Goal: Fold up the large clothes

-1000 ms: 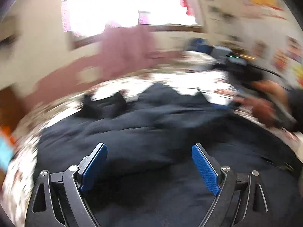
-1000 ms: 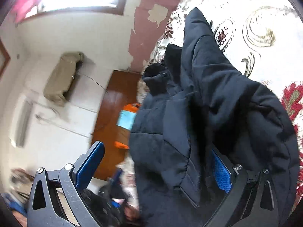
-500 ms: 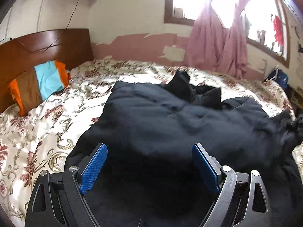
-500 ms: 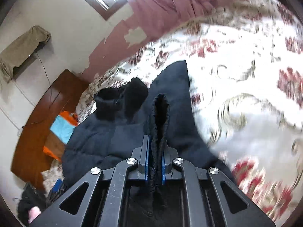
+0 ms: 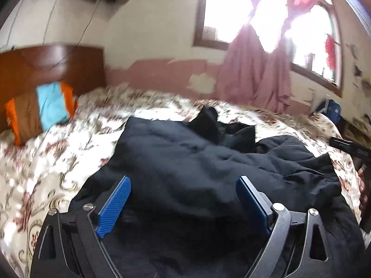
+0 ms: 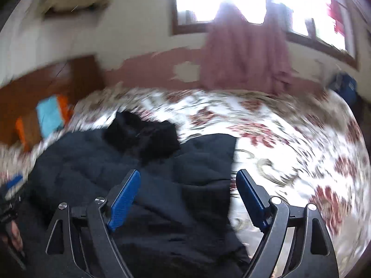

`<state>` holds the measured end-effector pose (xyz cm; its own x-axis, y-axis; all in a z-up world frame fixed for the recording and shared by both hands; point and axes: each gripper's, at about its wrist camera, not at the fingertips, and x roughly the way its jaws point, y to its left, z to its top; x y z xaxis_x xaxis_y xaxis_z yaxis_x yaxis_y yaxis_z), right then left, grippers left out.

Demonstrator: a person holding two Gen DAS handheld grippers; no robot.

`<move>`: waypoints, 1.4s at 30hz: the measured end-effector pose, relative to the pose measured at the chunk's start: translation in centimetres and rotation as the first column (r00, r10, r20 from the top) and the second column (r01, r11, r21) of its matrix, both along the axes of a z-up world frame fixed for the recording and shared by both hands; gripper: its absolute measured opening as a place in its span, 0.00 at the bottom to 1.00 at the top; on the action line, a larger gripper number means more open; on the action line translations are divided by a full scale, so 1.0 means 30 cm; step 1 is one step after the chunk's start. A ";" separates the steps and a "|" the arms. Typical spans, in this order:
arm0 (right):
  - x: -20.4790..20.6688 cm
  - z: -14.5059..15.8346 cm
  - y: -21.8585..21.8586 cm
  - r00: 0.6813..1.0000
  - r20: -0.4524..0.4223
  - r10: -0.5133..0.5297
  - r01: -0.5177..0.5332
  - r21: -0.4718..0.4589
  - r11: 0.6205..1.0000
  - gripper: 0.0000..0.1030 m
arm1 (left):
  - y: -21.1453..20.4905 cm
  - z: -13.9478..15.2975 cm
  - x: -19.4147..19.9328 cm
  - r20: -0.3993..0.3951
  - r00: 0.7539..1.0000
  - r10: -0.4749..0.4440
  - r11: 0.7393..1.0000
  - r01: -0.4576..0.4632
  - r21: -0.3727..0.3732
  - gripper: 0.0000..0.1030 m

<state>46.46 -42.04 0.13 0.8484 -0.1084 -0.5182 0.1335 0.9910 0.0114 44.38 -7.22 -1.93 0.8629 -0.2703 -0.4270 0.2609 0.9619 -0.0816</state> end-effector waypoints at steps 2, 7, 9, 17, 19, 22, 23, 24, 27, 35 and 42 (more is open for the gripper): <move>0.054 -0.021 0.068 0.995 -0.067 0.079 -0.082 -0.041 0.996 0.78 | -0.031 -0.015 0.020 -0.019 1.000 -0.009 0.999 0.010 0.044 0.93; 0.164 -0.120 0.202 0.953 -0.207 0.220 -0.234 -0.046 0.971 0.61 | -0.055 -0.089 0.134 -0.203 0.979 0.019 0.997 -0.003 0.078 0.93; 0.193 -0.156 0.227 0.937 -0.251 0.242 -0.257 -0.030 0.966 0.60 | -0.055 -0.107 0.168 -0.240 0.970 0.020 0.997 -0.001 0.080 0.93; 0.255 -0.301 0.258 0.890 -0.375 0.261 -0.271 0.026 0.962 0.60 | -0.103 -0.161 0.191 -0.271 0.961 0.060 0.976 0.000 0.216 0.95; 0.265 -0.317 0.274 0.884 -0.389 0.260 -0.268 0.035 0.963 0.60 | -0.122 -0.175 0.186 -0.267 0.960 0.080 0.963 -0.006 0.268 0.96; 0.265 -0.328 0.278 0.882 -0.394 0.260 -0.264 0.045 0.964 0.60 | -0.144 -0.188 0.187 -0.261 0.959 0.109 0.944 -0.017 0.329 0.96; 0.268 -0.340 0.278 0.882 -0.393 0.259 -0.263 0.045 0.964 0.61 | -0.144 -0.187 0.186 -0.260 0.959 0.110 0.943 -0.018 0.332 0.96; 0.265 -0.342 0.280 0.884 -0.389 0.259 -0.264 0.043 0.964 0.61 | -0.145 -0.187 0.185 -0.258 0.960 0.110 0.943 -0.019 0.332 0.97; 0.252 -0.337 0.276 0.893 -0.364 0.265 -0.268 0.044 0.962 0.62 | -0.136 -0.173 0.179 -0.249 0.964 0.092 0.951 -0.011 0.307 0.98; 0.223 -0.205 0.188 0.920 -0.261 0.291 -0.252 0.173 0.952 0.64 | -0.040 -0.030 0.170 -0.206 0.979 -0.006 0.997 0.022 0.077 0.99; 0.411 -0.062 0.004 0.982 -0.147 0.115 -0.086 0.193 0.977 0.75 | -0.076 0.127 0.321 -0.125 0.992 0.023 0.995 -0.011 0.100 0.99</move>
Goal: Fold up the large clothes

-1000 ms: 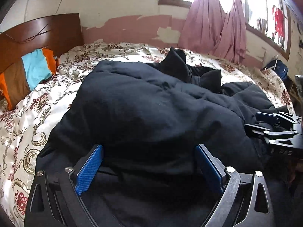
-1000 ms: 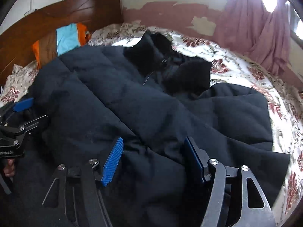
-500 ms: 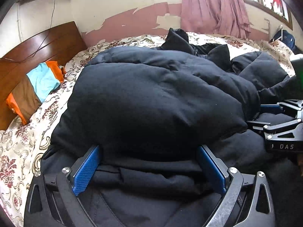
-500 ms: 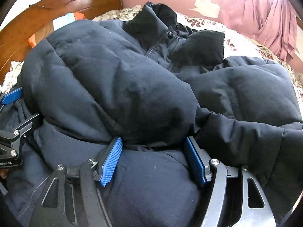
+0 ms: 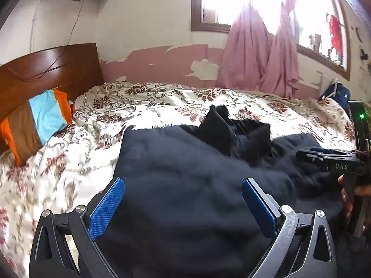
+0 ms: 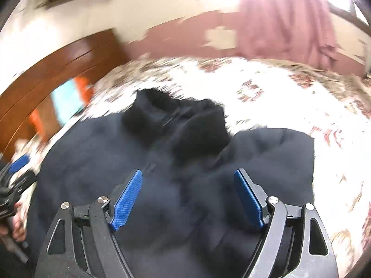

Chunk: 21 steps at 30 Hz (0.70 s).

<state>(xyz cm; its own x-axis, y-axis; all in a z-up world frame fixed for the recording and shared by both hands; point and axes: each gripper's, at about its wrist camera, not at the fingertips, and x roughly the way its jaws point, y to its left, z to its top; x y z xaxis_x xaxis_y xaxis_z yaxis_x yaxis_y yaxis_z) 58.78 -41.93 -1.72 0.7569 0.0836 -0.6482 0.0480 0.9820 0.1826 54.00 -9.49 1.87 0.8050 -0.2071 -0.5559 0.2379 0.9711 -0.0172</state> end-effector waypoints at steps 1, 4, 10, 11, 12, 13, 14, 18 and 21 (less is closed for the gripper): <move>0.067 -0.001 -0.046 0.998 -0.015 -0.055 0.056 0.032 0.998 0.75 | -0.017 0.012 0.056 -0.016 1.000 0.008 1.000 -0.009 -0.010 0.99; 0.222 -0.026 -0.143 0.988 -0.060 -0.143 0.152 0.169 0.974 0.75 | -0.088 0.024 0.281 -0.093 0.996 0.005 1.000 -0.007 -0.025 0.99; 0.455 -0.120 -0.168 0.975 -0.116 -0.189 0.212 0.241 0.947 0.58 | -0.213 -0.026 0.515 -0.172 0.983 0.056 0.998 -0.049 0.043 0.99; 0.475 -0.149 -0.151 0.971 -0.134 -0.198 0.224 0.224 0.949 0.45 | -0.221 -0.029 0.521 -0.166 0.984 0.058 0.998 -0.053 0.033 0.99; 0.491 -0.176 -0.134 0.968 -0.147 -0.203 0.232 0.219 0.948 0.22 | -0.231 -0.034 0.528 -0.155 0.987 0.052 0.999 -0.050 0.012 0.99; 0.482 -0.206 -0.124 0.969 -0.137 -0.204 0.232 0.239 0.943 0.17 | -0.238 -0.040 0.530 -0.145 0.988 0.050 0.999 -0.051 -0.006 0.99; 0.454 -0.210 -0.120 0.970 -0.110 -0.216 0.236 0.242 0.941 0.16 | -0.242 -0.042 0.529 -0.137 0.990 0.044 0.999 -0.047 -0.018 0.99; 0.338 -0.214 -0.108 0.977 0.047 -0.207 0.192 0.215 0.957 0.11 | -0.285 -0.059 0.555 -0.087 0.996 0.031 0.999 -0.032 -0.019 0.99; 0.257 -0.232 -0.121 0.966 0.147 -0.211 0.169 0.258 0.951 0.11 | -0.325 -0.074 0.603 -0.085 0.995 0.056 0.998 -0.057 -0.010 0.99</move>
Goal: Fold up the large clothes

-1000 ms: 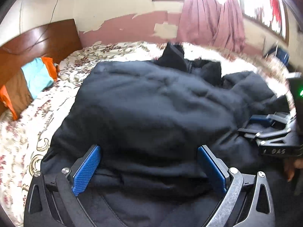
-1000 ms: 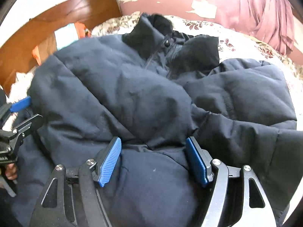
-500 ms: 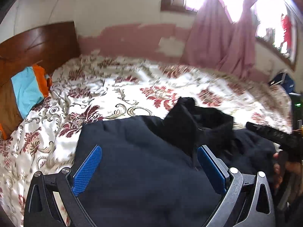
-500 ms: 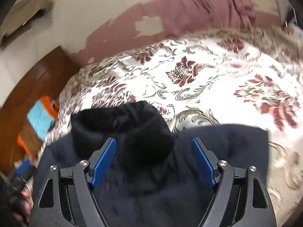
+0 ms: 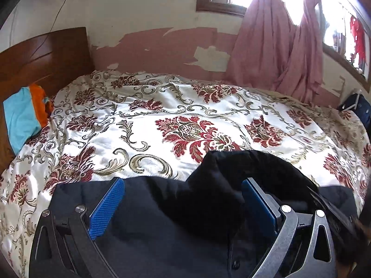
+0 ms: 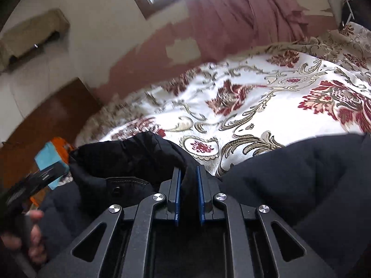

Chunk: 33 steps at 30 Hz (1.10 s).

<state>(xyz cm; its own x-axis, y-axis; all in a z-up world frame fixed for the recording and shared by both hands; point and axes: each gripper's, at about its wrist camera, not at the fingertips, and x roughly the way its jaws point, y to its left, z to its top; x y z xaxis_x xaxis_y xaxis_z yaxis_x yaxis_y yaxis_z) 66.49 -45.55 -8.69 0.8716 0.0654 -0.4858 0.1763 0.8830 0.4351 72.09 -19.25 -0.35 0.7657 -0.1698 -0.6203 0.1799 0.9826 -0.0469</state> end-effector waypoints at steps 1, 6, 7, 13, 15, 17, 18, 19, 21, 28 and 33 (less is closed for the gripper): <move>-0.017 -0.004 -0.009 1.000 0.027 -0.003 0.003 0.003 1.000 0.11 | -0.008 -0.004 0.007 0.007 1.000 0.011 1.000 -0.011 0.003 0.98; -0.077 -0.045 -0.014 0.990 0.139 -0.018 0.013 0.030 0.999 0.10 | -0.029 -0.077 0.047 -0.044 0.997 0.070 0.997 -0.069 0.026 0.77; -0.085 -0.048 -0.013 0.988 0.151 -0.018 0.014 0.030 0.999 0.10 | -0.024 -0.084 0.050 -0.051 0.996 0.078 0.997 -0.077 0.018 0.71; -0.136 -0.045 -0.022 0.980 0.198 -0.028 0.022 0.036 0.999 0.09 | 0.019 -0.070 -0.022 -0.014 0.999 0.043 0.990 -0.045 -0.131 0.10; -0.169 -0.039 -0.026 0.979 0.200 -0.033 0.028 0.029 0.999 0.07 | 0.031 -0.050 -0.091 0.032 0.999 0.014 0.989 -0.009 -0.148 0.08; -0.209 -0.027 -0.032 0.983 0.177 -0.041 0.038 0.023 0.999 0.06 | 0.060 -0.037 -0.158 0.048 0.999 -0.016 0.984 0.024 -0.174 0.07; -0.226 -0.023 -0.036 0.987 0.157 -0.039 0.037 0.018 0.999 0.06 | 0.073 -0.036 -0.185 0.045 0.999 -0.028 0.984 0.036 -0.172 0.07; -0.238 -0.021 -0.040 0.990 0.135 -0.036 0.035 0.013 0.999 0.05 | 0.083 -0.040 -0.206 0.025 0.999 -0.040 0.987 0.043 -0.157 0.07; -0.254 -0.030 -0.053 0.998 0.061 -0.017 0.016 0.008 1.000 0.05 | 0.098 -0.069 -0.238 -0.035 0.998 -0.057 0.990 0.052 -0.129 0.06; -0.216 -0.098 -0.044 0.983 -0.167 0.072 -0.085 -0.074 0.994 0.04 | 0.094 -0.213 -0.234 -0.220 0.975 -0.036 0.999 0.036 -0.006 0.07; -0.218 -0.111 -0.067 0.983 -0.171 0.073 -0.083 -0.051 0.995 0.04 | 0.099 -0.177 -0.283 -0.153 0.986 -0.063 0.998 0.060 -0.022 0.09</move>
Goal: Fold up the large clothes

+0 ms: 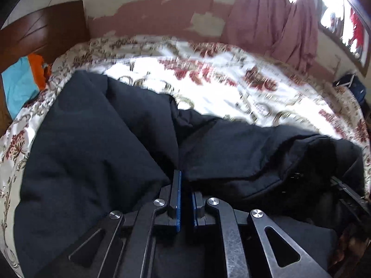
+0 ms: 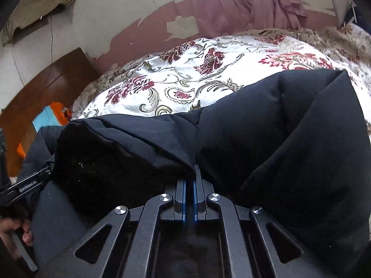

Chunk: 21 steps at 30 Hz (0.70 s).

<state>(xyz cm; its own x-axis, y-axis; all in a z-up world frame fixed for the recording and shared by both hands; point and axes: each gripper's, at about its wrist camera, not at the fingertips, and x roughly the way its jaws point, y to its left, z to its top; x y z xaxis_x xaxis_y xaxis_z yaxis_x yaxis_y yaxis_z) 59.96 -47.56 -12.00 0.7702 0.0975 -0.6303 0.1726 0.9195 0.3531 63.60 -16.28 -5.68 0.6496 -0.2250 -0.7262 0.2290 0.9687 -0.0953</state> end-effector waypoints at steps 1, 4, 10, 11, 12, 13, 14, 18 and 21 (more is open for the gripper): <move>-0.006 0.003 -0.006 1.000 0.006 0.000 0.000 0.011 1.000 0.04 | 0.010 0.023 -0.026 0.028 1.000 -0.006 1.000 0.006 -0.020 0.10; -0.021 0.009 -0.001 1.000 0.018 0.002 -0.002 0.012 1.000 0.04 | 0.017 0.081 -0.099 0.109 0.994 -0.008 0.999 0.013 -0.037 0.10; -0.046 0.027 0.014 0.999 0.030 0.022 -0.021 -0.007 1.000 0.04 | -0.066 0.226 -0.176 0.323 0.946 -0.040 0.997 0.061 -0.053 0.11; -0.048 0.032 0.013 0.999 0.028 0.029 -0.029 -0.008 1.000 0.04 | -0.092 0.234 -0.150 0.306 0.951 -0.046 0.997 0.065 -0.052 0.11; -0.050 0.035 0.012 0.999 0.026 0.036 -0.036 -0.009 0.999 0.04 | -0.125 0.233 -0.116 0.277 0.959 -0.052 0.997 0.068 -0.048 0.11; -0.051 0.040 0.012 0.999 0.020 0.048 -0.048 -0.012 0.999 0.04 | -0.162 0.226 -0.077 0.242 0.969 -0.042 0.998 0.051 -0.030 0.11; -0.054 0.043 0.010 0.998 0.017 0.055 -0.055 -0.012 0.998 0.04 | -0.188 0.213 -0.050 0.211 0.977 -0.044 0.998 0.050 -0.025 0.11; -0.089 0.086 -0.025 0.996 0.022 0.082 -0.082 0.021 0.996 0.05 | -0.263 0.107 0.037 0.034 0.996 -0.087 0.996 0.086 0.011 0.11; -0.175 0.180 -0.079 0.985 0.165 0.043 -0.050 0.040 0.998 0.15 | -0.281 0.028 0.036 -0.013 0.992 -0.128 0.988 0.128 0.082 0.11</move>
